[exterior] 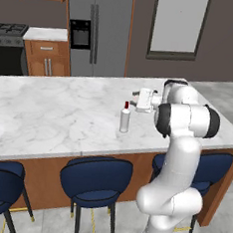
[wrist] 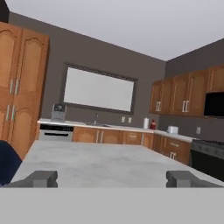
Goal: Get the candle and the liquor from the cabinet and move them to the dining counter.
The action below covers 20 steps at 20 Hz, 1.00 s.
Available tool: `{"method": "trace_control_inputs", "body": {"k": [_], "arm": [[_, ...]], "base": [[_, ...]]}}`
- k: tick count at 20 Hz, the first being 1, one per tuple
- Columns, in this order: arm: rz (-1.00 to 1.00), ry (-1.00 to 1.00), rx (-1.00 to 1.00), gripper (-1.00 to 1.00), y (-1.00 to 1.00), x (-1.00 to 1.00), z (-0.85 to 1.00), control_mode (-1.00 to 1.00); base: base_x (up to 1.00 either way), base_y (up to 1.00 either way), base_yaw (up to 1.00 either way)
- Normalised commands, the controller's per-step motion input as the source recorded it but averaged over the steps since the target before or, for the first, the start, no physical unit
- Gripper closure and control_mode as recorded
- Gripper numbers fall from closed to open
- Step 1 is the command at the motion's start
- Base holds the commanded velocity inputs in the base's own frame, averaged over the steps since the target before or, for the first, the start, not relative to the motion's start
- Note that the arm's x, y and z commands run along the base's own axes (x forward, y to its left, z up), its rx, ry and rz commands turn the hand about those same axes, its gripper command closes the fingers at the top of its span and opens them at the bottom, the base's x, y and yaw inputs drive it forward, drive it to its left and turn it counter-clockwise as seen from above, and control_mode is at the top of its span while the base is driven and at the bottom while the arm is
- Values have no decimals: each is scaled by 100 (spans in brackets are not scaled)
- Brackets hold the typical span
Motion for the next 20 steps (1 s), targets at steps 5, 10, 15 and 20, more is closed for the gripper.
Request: {"method": "trace_control_inputs", "body": {"k": [5, 10, 15, 20], "arm": [[-14, 1, 0, -100, -25, -68, 55, -100], [-22, 5, -3, -100, -5, -75, 55, -100], [-26, 2, -9, -100, 0, -64, 41, -100], [-29, 9, -8, -100, 0, -60, 46, -100]], "base": [[0, 0, 0], [0, 0, 0], [0, 0, 0], [0, 0, 0]]}}
